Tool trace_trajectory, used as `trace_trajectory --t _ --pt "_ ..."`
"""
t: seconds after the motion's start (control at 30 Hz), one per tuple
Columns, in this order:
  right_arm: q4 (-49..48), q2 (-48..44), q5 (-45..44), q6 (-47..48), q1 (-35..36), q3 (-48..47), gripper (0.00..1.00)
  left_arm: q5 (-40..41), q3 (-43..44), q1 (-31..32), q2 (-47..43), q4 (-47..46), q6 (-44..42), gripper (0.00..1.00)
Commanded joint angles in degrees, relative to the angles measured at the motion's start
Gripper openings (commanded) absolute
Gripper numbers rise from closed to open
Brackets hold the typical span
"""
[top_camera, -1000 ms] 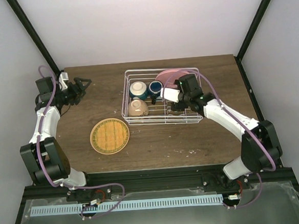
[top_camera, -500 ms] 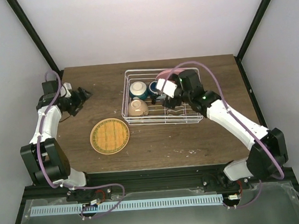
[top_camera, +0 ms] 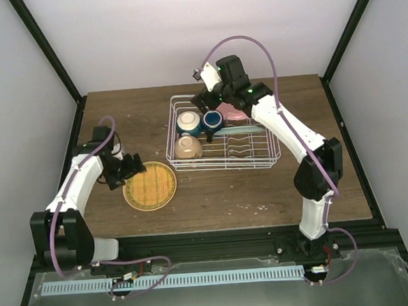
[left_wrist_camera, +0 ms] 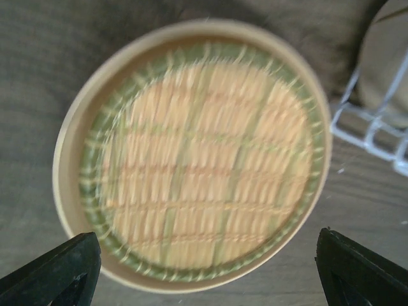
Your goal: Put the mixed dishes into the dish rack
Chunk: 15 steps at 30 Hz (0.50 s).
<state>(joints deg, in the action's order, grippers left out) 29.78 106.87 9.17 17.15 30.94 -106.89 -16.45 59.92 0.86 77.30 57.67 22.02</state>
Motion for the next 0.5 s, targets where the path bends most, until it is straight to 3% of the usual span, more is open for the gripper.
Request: trace_trajectory --t 0.0,0.47 --pt "3.15 -1.07 0.56 -6.11 0.27 -5.04 1.0 4.39 -2.44 1.39 -1.15 5.03 -0.42 0.94" --pt "4.85 -4.39 -2.68 -6.4 0.22 -0.55 1.0 5.65 -6.73 1.46 3.97 -1.41 -0.56 0.94"
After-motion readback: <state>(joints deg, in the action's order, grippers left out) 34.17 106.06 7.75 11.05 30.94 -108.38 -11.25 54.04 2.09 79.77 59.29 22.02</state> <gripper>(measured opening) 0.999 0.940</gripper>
